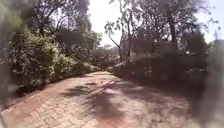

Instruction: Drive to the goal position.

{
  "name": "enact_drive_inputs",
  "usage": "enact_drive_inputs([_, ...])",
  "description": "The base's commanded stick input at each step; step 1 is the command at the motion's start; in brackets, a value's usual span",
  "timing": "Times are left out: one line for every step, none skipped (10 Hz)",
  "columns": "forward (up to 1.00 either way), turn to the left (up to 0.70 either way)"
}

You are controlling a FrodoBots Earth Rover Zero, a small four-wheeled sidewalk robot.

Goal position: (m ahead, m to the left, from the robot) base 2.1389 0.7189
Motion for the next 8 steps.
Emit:
enact_drive_inputs([0.3,0.0])
enact_drive_inputs([0.3,0.0])
enact_drive_inputs([0.3,0.0])
enact_drive_inputs([0.3,0.0])
enact_drive_inputs([0.3,0.0])
enact_drive_inputs([0.3,0.0])
enact_drive_inputs([0.3,0.0])
enact_drive_inputs([0.3,0.0])
